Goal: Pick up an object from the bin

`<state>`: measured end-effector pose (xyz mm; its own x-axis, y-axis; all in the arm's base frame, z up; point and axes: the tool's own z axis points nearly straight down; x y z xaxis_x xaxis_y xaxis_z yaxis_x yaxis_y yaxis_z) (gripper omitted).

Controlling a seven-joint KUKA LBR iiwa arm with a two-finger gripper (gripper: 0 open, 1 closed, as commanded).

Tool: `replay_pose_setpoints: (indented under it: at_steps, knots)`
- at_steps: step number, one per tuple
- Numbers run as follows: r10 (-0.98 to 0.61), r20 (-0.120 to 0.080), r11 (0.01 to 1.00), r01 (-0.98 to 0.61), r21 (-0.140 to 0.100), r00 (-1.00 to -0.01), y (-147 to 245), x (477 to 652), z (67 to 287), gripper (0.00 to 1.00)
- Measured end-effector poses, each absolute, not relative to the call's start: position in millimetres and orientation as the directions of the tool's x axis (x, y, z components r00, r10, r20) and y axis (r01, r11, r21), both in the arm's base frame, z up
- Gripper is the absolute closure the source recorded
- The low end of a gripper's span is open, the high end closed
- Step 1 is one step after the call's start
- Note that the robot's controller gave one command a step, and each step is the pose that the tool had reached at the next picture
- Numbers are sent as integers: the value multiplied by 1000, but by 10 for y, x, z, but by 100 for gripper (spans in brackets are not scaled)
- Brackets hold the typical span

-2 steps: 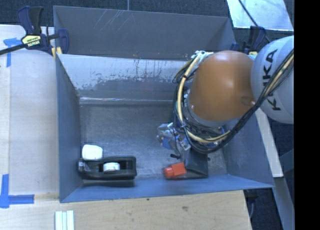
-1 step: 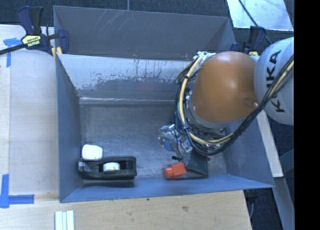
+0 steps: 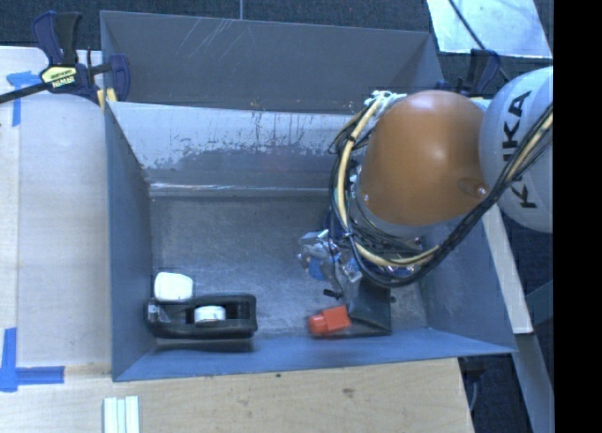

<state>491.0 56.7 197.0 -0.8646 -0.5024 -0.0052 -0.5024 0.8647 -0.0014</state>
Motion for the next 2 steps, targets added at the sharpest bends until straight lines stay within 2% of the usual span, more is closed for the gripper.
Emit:
replay_pose_setpoints:
  at_steps: [1, 2]
  knots:
    - [-500, -7, 866, -500, -2, -866, 502, 5160, 1778, 100]
    - [-504, -12, 864, -504, -6, -864, 454, 5237, 3532, 100]
